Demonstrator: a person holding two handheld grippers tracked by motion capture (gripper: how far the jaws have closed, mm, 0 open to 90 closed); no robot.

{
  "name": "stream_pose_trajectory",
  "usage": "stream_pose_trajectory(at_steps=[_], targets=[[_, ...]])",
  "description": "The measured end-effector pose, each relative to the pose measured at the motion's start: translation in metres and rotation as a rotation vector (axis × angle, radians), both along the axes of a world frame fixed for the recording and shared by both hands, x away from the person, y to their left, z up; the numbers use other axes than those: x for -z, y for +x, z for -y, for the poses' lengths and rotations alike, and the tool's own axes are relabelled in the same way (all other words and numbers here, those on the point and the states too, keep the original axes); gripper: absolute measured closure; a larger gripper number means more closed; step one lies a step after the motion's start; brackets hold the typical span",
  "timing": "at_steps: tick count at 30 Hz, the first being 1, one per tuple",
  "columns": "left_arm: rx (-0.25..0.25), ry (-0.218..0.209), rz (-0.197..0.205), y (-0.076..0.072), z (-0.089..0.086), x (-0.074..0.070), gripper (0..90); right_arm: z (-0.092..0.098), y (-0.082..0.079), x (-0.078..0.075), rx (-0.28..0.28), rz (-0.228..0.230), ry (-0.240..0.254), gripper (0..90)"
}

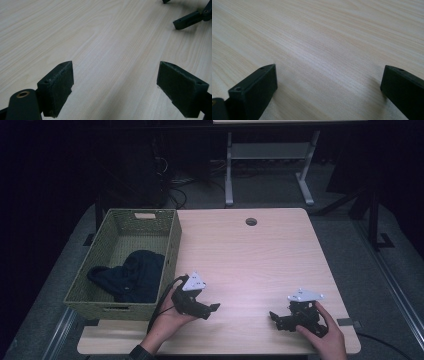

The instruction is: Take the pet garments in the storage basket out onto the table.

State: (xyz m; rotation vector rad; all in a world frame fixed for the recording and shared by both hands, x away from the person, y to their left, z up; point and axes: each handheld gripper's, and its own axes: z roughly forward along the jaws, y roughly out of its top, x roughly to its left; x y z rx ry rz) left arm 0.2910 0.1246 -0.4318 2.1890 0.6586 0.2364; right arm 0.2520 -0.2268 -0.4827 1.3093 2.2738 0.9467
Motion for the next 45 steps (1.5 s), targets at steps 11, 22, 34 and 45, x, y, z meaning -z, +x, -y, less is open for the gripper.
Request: stream_pose_trajectory(at_steps=[11,22,34,45], targets=[[-0.007,-0.019,-0.034,0.002,-0.002,-0.006,13.4,0.0,0.0,0.0,0.001,-0.001,0.0,0.4],[-0.01,-0.032,-0.03,0.002,-0.001,-0.015,13.4,0.0,0.0,0.0,0.002,-0.001,0.0,0.4],[-0.001,-0.041,-0.024,0.006,0.002,-0.027,13.4,0.0,0.0,0.0,0.0,0.0,0.0,0.4],[0.006,-0.051,-0.003,0.015,0.001,-0.04,13.4,0.0,0.0,0.0,0.0,0.0,0.0,0.4]])
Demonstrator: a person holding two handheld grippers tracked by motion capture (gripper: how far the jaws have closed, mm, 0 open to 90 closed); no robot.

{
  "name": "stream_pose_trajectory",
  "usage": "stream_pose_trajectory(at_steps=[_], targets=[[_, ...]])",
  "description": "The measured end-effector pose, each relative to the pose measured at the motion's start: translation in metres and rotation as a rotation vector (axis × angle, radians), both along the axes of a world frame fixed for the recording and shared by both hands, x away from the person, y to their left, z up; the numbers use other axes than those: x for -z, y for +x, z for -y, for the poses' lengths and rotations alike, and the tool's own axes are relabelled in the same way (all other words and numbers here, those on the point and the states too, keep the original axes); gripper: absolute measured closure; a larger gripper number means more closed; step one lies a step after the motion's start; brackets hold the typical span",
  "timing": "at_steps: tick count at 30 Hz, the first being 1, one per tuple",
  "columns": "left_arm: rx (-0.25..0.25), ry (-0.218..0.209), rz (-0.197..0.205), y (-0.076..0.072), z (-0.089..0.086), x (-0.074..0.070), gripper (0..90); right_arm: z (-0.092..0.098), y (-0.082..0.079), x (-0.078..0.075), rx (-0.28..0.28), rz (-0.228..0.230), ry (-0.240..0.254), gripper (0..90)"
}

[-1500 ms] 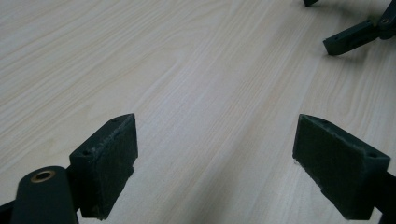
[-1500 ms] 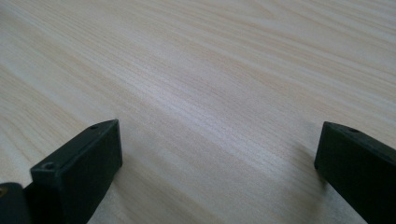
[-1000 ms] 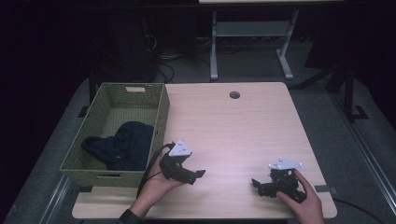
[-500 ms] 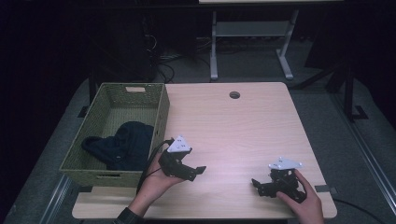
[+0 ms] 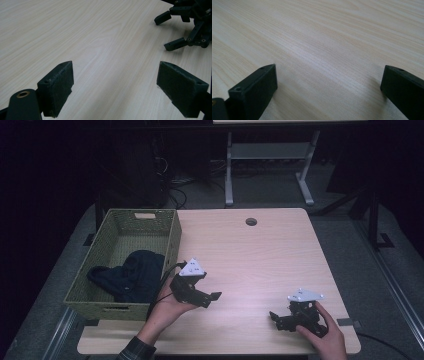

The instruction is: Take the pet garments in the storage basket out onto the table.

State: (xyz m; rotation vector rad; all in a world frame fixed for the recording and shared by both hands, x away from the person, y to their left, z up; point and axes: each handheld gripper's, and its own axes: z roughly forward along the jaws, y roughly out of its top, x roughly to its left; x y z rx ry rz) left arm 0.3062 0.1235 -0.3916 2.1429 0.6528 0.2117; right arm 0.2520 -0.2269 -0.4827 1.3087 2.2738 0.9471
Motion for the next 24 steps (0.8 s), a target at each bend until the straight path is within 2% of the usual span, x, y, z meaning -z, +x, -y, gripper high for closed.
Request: stream_pose_trajectory(at_steps=[2,8,10,17,24], targets=[[-0.003,-0.012,-0.001,0.001,-0.001,-0.003,13.5,0.0,0.0,0.0,0.0,0.0,0.0,0.4],[0.008,-0.006,0.026,0.004,-0.002,-0.012,13.6,0.0,0.0,0.0,0.0,0.0,0.0,0.5],[0.003,-0.017,0.024,0.005,-0.003,-0.015,13.8,0.0,0.0,0.0,0.0,0.0,0.0,0.5],[0.002,-0.006,0.033,0.011,-0.009,-0.022,13.8,0.0,0.0,0.0,0.002,-0.003,0.002,0.4],[-0.003,-0.021,0.027,0.02,-0.018,-0.028,13.8,0.0,0.0,0.0,0.002,-0.003,0.001,0.4]])
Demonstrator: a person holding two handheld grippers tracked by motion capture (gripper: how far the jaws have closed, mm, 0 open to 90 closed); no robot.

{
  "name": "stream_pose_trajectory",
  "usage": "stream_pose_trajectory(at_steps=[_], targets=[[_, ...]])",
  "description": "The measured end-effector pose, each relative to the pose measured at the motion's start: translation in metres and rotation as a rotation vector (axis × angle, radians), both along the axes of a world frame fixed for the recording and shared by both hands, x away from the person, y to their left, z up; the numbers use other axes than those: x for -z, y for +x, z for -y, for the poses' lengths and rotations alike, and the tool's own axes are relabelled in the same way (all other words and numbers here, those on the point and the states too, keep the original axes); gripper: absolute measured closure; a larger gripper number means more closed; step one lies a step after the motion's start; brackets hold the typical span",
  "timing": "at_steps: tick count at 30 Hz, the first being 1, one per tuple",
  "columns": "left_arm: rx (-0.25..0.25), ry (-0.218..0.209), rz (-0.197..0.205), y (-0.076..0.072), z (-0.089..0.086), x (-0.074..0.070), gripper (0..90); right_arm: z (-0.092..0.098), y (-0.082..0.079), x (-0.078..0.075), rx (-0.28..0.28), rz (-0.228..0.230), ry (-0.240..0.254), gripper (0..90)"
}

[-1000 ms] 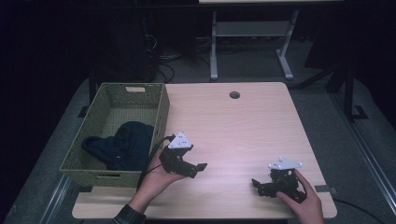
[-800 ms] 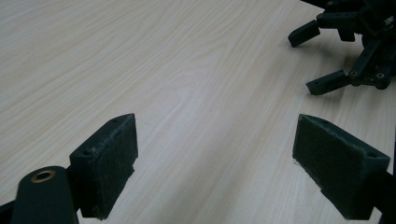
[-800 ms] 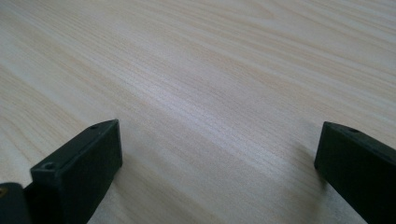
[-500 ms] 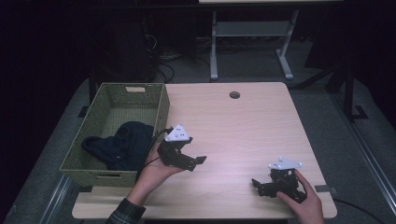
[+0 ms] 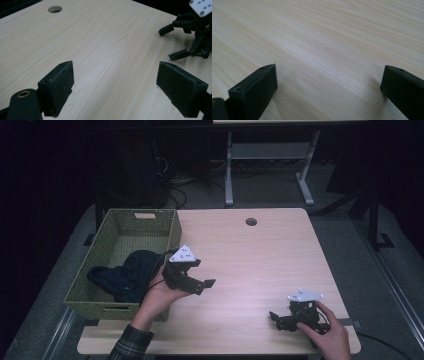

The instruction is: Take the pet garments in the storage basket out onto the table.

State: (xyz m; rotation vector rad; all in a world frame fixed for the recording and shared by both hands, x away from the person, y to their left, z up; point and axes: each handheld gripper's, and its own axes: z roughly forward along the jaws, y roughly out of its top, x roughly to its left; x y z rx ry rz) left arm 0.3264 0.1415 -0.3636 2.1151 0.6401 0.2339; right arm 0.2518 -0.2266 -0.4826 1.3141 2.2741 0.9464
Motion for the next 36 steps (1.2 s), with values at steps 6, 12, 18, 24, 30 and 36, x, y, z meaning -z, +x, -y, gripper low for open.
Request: stream_pose_trajectory(at_steps=[6,12,18,24,30,36], targets=[[0.002,0.001,0.011,0.004,-0.01,-0.008,13.9,0.0,0.0,0.0,-0.005,0.001,-0.001,0.4],[-0.023,-0.009,0.012,0.007,-0.023,-0.012,14.1,0.0,0.0,0.0,-0.006,0.004,-0.001,0.4],[-0.056,-0.01,0.021,0.01,-0.039,-0.016,14.3,-0.001,-0.001,0.0,-0.009,0.004,-0.001,0.4],[-0.073,0.033,0.02,0.013,-0.05,-0.014,14.3,-0.001,-0.001,0.0,-0.008,0.005,0.001,0.4],[-0.085,0.034,0.011,0.014,-0.06,-0.015,14.2,-0.001,-0.001,0.0,-0.008,0.005,0.001,0.4],[-0.089,0.03,0.003,0.015,-0.071,-0.017,14.2,-0.001,-0.001,0.0,-0.008,0.005,0.001,0.4]])
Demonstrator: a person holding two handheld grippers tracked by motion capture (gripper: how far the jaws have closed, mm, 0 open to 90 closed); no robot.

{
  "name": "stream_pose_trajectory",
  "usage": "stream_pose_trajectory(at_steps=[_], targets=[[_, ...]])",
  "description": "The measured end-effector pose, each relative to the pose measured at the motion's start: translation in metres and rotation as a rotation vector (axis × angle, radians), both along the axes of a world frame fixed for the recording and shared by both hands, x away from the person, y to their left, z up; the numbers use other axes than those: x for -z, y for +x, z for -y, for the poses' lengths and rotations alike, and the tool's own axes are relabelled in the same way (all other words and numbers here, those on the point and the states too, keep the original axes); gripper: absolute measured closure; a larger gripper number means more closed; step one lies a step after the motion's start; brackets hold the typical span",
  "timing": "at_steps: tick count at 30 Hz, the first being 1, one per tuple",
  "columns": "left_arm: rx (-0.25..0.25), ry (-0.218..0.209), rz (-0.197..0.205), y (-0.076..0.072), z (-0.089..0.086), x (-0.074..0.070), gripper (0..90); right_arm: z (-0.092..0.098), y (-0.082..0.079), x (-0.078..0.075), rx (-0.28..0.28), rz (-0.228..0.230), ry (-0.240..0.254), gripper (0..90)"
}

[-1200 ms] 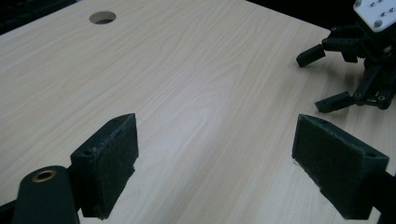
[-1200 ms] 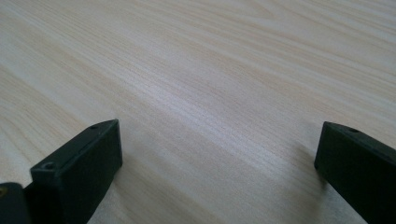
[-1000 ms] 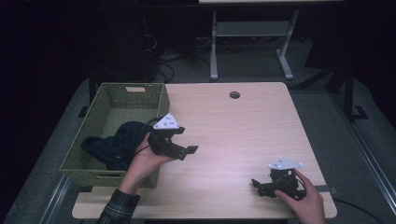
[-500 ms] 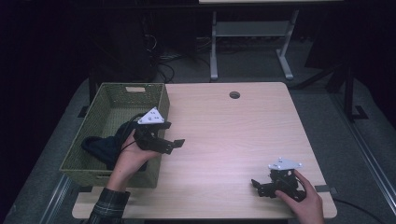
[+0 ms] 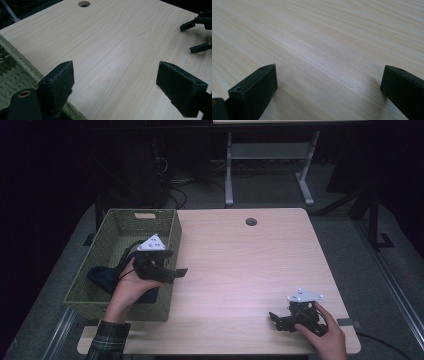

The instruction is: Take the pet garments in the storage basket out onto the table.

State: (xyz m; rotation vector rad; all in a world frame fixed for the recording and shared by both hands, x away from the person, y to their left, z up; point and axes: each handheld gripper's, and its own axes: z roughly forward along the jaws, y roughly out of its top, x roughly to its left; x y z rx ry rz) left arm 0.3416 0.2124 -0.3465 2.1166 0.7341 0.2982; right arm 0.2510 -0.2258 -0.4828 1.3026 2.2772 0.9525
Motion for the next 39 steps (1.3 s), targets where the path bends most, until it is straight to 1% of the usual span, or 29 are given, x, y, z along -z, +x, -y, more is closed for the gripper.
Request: stream_pose_trajectory(at_steps=[8,12,14,23,25,26,29,30,32,37,39], targets=[[-0.029,-0.012,0.006,0.002,-0.018,-0.004,14.4,0.0,0.0,0.0,0.0,0.0,0.0,0.4],[-0.056,-0.013,0.009,0.002,-0.03,-0.005,15.0,0.0,0.0,0.0,0.0,0.0,0.0,0.4],[-0.069,-0.012,0.012,0.003,-0.037,-0.005,18.7,0.0,0.0,0.0,0.0,0.0,0.0,0.5],[-0.132,-0.012,0.018,0.006,-0.069,-0.005,22.4,0.0,0.0,0.0,0.0,0.0,0.0,0.4],[-0.147,-0.003,0.017,0.007,-0.075,-0.004,23.3,0.0,0.0,0.0,0.001,0.0,0.0,0.4],[-0.151,0.005,0.024,0.008,-0.079,-0.003,23.3,0.0,0.0,0.0,0.0,0.0,0.0,0.4],[-0.179,0.012,0.017,0.009,-0.088,-0.001,24.1,0.0,0.0,0.0,0.0,0.0,0.0,0.4],[-0.184,0.022,0.015,0.009,-0.092,0.0,24.1,0.0,0.0,0.0,0.0,0.0,0.0,0.4],[-0.189,0.045,0.013,0.011,-0.097,0.002,24.1,0.0,0.0,0.0,0.0,0.0,0.001,0.5],[-0.2,0.072,-0.008,0.014,-0.106,0.01,24.2,0.0,0.0,0.0,0.0,0.0,0.0,0.4],[-0.202,0.088,-0.018,0.014,-0.108,0.012,26.1,0.0,0.0,0.0,0.0,0.0,0.0,0.4]])
